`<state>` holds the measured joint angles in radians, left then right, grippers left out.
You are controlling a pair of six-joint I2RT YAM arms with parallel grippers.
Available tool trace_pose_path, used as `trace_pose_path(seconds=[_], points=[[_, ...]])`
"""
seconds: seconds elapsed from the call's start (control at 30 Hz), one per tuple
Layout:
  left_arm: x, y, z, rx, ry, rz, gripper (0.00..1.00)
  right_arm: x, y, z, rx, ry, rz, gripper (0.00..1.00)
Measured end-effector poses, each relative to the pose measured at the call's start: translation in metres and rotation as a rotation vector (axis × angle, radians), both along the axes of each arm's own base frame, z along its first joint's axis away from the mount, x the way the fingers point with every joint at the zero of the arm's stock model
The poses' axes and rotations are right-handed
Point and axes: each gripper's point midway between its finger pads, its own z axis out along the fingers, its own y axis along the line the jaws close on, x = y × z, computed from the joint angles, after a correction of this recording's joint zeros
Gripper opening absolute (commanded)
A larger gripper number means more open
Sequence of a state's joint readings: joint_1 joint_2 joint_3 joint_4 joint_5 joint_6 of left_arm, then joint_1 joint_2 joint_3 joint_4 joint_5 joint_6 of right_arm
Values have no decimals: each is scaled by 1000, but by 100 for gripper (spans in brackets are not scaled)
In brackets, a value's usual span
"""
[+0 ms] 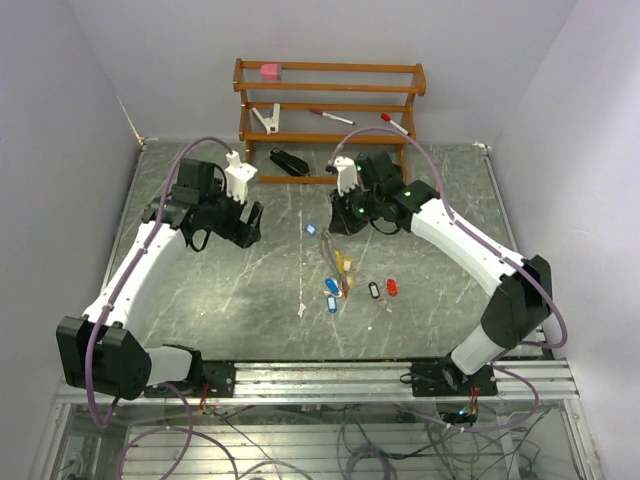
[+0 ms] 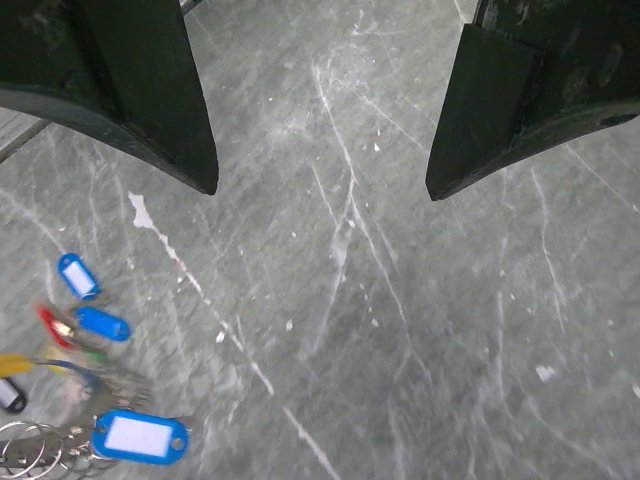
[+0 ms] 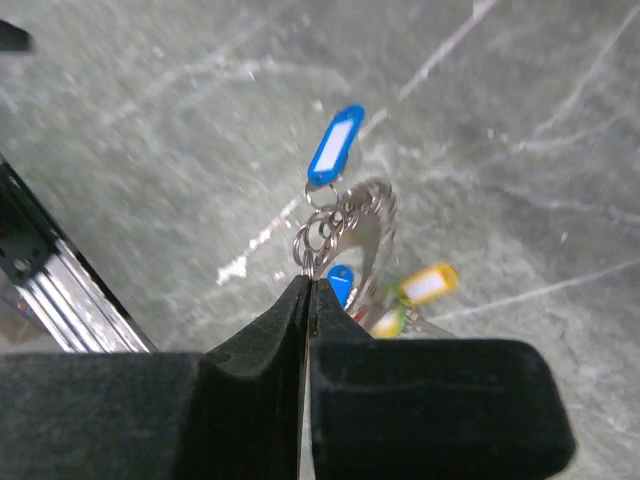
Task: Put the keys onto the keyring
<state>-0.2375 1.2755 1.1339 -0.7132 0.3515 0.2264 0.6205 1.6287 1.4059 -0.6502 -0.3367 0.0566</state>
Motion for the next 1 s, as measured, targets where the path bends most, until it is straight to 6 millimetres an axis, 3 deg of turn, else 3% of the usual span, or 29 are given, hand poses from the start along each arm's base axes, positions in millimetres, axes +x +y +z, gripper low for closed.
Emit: trace_pose_path(seconds=[0.13,0.33,0.63,0.7,0.77,1.0], points=[[5,-9,28,-51,-35,-16,96,4,17,45,96,-89,-12,0],[14,-27,60,-140,-55,-56,96,-3,37,56,138,-102,-18,0],[8,-37,42,-188,34,-80,96,7,51,68,197,-141,-67,0],[6,-36,35,-181,48,-75,96,9,50,62,186,-146,-78,3],[5,-33,29,-165,56,-64,96,10,45,47,152,-136,-96,17],[6,-23,17,-112,52,-31,96,4,20,-46,-60,-7,-158,31]])
